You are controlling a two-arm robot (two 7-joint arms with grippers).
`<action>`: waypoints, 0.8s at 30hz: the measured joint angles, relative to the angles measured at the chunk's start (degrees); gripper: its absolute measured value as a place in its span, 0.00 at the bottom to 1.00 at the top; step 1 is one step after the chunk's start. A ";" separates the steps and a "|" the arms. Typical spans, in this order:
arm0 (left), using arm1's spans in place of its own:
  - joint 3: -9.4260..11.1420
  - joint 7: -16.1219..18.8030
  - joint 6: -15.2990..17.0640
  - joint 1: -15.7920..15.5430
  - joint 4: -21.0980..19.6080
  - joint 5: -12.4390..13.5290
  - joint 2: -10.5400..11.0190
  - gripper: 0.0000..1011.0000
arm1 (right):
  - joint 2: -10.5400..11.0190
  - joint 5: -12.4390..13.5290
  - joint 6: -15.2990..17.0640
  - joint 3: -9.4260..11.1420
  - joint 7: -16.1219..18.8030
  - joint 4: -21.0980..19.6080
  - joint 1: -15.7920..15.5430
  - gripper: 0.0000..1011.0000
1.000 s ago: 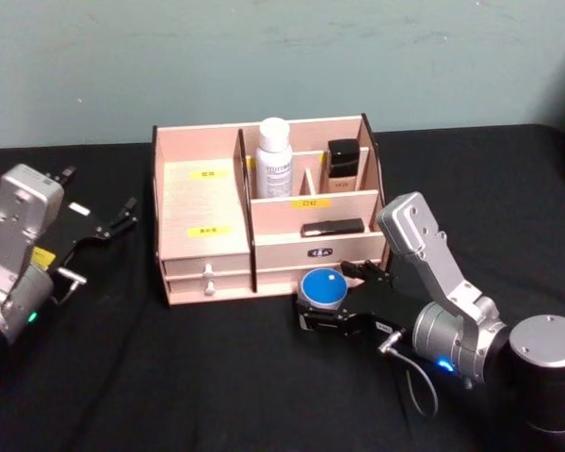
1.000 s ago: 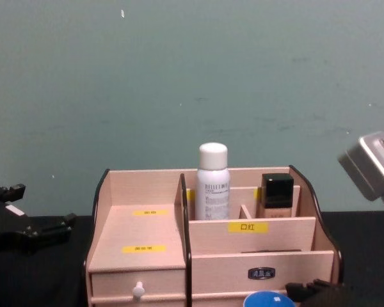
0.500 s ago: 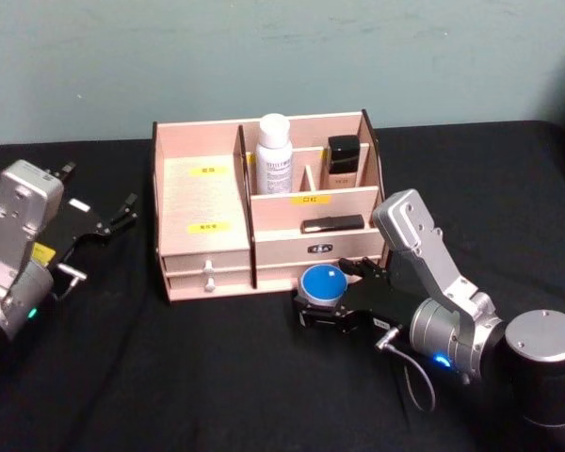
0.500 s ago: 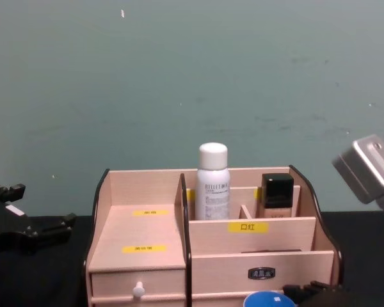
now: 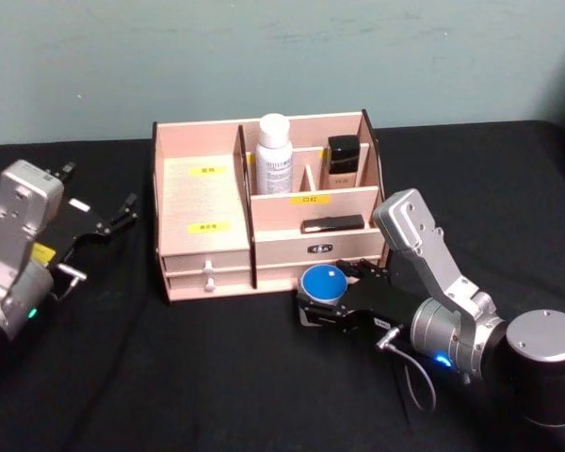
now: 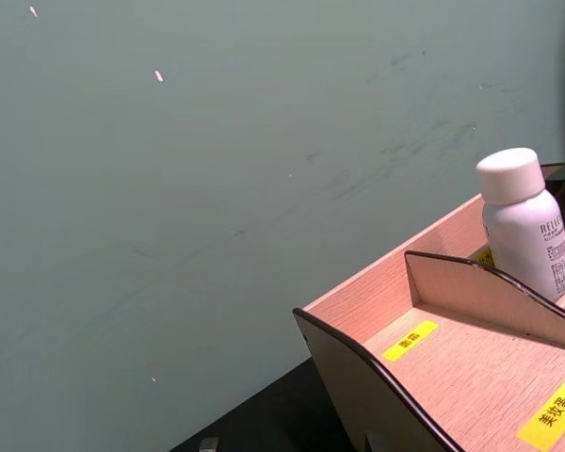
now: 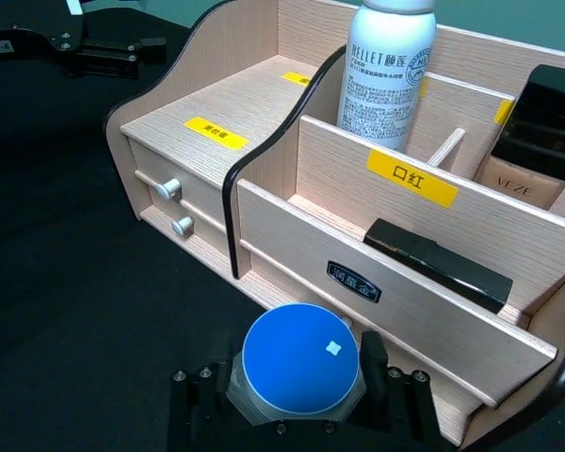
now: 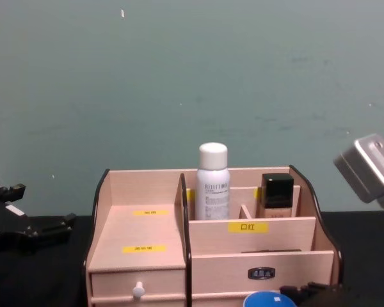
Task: Pick up the facial cleanser and watermelon frost from the table and place them into the tiered storage box.
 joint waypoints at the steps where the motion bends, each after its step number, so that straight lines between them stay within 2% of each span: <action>1: 0.00 0.00 0.00 0.00 0.00 0.00 0.00 1.00 | 0.00 0.01 0.00 0.00 -0.01 0.00 0.00 0.86; 7: 0.00 0.00 0.00 0.00 0.00 0.00 0.00 1.00 | 0.01 0.03 0.00 0.03 -0.04 -0.04 -0.03 0.71; 24: 0.00 0.00 0.00 0.00 0.00 0.00 0.00 1.00 | -0.02 0.16 -0.72 0.18 0.20 -0.06 -0.16 0.71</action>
